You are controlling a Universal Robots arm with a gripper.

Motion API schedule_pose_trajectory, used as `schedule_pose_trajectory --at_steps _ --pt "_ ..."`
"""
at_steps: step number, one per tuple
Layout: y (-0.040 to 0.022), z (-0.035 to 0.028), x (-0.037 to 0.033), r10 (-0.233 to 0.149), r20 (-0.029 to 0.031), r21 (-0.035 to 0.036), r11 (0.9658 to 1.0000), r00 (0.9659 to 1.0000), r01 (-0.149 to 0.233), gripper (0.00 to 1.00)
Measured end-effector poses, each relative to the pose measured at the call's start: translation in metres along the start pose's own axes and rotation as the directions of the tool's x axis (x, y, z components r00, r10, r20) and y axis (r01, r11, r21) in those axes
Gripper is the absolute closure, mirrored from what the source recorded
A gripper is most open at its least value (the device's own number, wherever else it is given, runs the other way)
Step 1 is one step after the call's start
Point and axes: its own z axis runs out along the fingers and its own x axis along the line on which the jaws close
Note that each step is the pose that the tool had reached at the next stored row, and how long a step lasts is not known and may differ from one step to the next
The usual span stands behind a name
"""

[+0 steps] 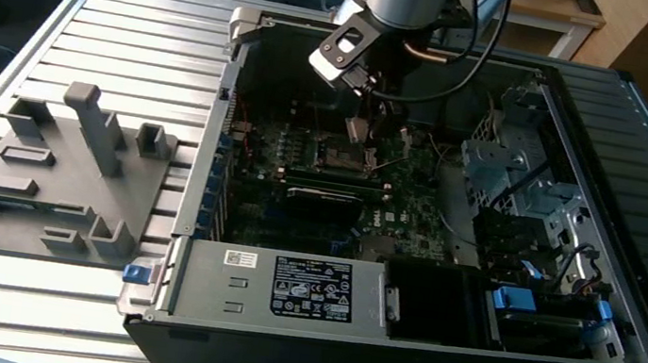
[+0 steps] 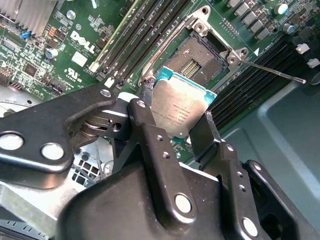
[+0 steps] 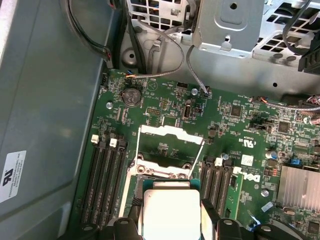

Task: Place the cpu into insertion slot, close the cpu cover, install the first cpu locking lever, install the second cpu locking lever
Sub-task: 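Place the cpu into insertion slot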

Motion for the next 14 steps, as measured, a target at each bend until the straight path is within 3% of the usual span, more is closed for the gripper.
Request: schedule_pose_trajectory --at_steps 14 --pt "-0.0004 0.0026 0.0001 0.0 0.0028 -0.0025 1.0 1.0 0.0 0.46"
